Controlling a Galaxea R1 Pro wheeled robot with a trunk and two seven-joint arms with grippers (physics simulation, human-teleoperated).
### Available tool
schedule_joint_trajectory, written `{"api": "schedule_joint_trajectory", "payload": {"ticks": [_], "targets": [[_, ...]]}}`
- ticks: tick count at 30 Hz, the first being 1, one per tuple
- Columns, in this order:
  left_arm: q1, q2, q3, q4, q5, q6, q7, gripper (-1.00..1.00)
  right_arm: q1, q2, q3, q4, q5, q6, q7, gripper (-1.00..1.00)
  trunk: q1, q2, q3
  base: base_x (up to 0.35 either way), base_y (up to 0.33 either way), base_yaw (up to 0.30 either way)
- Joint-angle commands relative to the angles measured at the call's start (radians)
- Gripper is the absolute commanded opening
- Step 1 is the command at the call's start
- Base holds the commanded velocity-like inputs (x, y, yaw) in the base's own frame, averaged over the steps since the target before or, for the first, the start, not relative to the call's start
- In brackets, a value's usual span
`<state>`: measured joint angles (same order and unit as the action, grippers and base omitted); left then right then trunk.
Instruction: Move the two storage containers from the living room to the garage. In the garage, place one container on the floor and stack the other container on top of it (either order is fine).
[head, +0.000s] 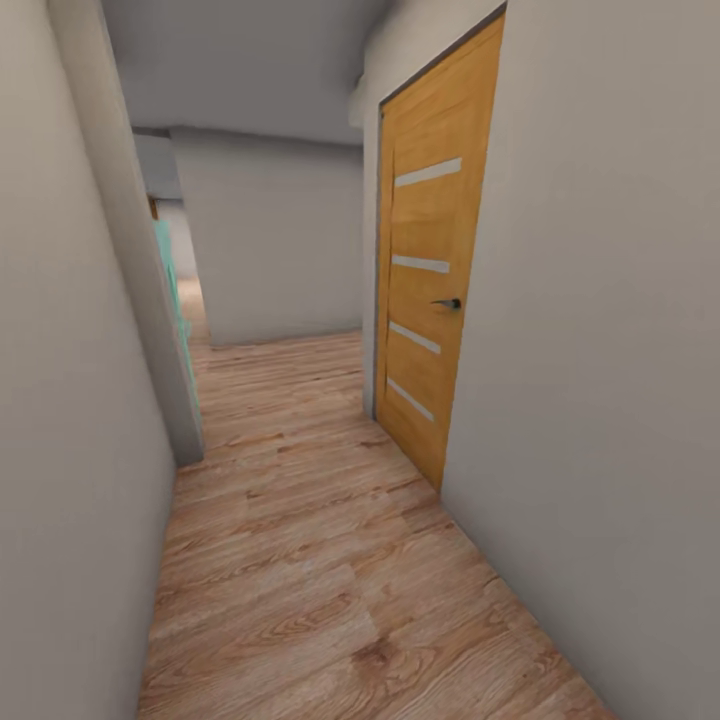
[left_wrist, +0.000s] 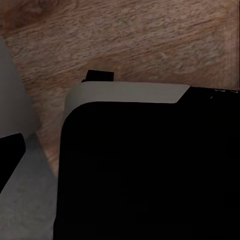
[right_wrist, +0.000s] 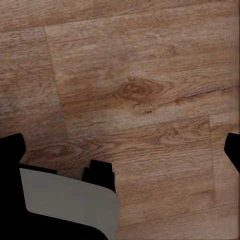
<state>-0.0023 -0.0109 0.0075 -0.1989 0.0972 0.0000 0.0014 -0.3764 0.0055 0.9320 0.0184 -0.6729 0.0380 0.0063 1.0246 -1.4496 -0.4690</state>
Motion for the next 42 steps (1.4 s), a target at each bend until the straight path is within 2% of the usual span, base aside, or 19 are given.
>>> {"api": "schedule_joint_trajectory", "payload": {"ticks": [1, 6, 23, 42], "targets": [[0.0, 0.0, 0.0, -0.001, 0.011, 0.0, 0.0, 1.0, -0.001, 0.001, 0.008, 0.001, -0.008, 0.002, 0.0, 1.0, 0.0, 0.0, -0.001, 0.194, -0.094, 0.004], [0.0, 0.0, 0.001, 0.0, 0.012, -0.001, 0.0, 1.0, -0.001, -0.001, 0.008, 0.001, -0.008, -0.003, 0.0, 1.0, 0.0, 0.0, -0.001, 0.082, -0.04, 0.139], [0.0, -0.001, 0.002, 0.001, 0.012, -0.002, 0.005, 1.0, -0.001, -0.001, 0.008, 0.001, -0.008, -0.005, 0.0, 1.0, 0.0, 0.0, -0.001, 0.002, -0.001, 0.278], [0.0, 0.001, 0.0, 0.001, 0.01, -0.002, -0.003, 1.0, -0.001, 0.001, 0.008, 0.001, -0.008, -0.004, 0.0, 1.0, 0.0, 0.0, -0.001, 0.264, -0.069, 0.025]]}}
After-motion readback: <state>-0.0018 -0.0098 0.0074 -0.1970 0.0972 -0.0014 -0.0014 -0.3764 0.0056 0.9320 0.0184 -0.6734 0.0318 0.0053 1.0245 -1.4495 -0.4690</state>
